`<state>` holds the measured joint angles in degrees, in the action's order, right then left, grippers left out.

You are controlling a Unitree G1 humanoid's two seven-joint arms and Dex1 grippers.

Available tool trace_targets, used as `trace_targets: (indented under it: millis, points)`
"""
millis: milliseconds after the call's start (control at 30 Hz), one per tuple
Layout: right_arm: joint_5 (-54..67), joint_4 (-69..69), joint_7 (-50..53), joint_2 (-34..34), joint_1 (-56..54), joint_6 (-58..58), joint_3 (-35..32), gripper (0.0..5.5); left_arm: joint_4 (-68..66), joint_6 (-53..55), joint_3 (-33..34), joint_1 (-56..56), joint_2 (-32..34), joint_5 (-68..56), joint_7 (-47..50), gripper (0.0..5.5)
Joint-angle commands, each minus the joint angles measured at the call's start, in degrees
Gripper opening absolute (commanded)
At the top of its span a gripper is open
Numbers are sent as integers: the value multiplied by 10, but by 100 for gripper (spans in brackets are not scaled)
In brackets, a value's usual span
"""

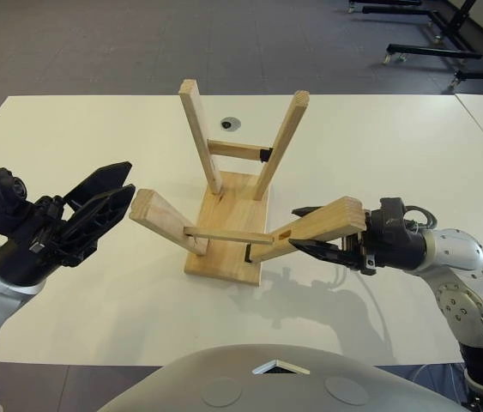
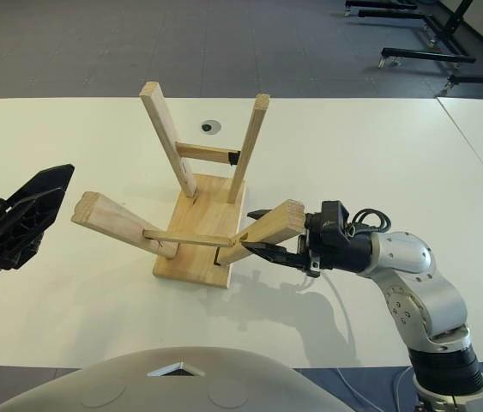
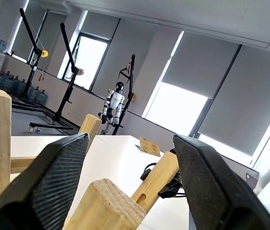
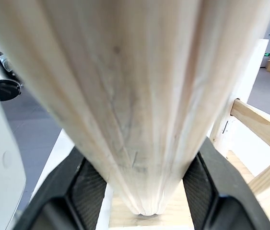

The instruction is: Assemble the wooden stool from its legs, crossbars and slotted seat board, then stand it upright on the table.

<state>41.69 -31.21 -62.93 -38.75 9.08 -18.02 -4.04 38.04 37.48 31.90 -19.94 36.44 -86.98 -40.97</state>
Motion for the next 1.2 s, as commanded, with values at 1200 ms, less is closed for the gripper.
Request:
trace_targets:
  millis: [1200]
  points:
    - [-69,-14,33,20,-36,42,95,205,10,-23,-27,6,1,13,12,321]
